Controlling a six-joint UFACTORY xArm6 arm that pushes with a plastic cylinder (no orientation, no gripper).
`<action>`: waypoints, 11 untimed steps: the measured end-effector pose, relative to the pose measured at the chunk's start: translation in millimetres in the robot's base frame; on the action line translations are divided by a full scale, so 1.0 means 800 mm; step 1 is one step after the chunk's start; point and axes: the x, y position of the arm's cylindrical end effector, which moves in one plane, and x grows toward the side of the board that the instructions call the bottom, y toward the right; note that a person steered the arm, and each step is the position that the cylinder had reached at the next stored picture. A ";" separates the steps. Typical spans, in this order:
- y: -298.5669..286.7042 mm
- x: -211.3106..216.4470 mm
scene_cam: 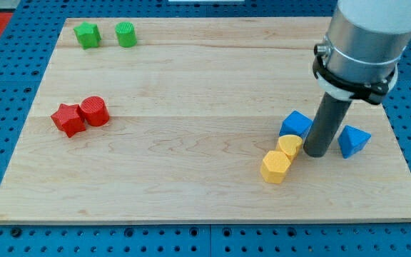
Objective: Move the blue triangle closer to the blue cube
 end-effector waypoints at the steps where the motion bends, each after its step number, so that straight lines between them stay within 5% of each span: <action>1: 0.000 0.019; 4: 0.036 0.039; 6: 0.129 0.021; 8: 0.071 -0.038; 11: 0.037 0.023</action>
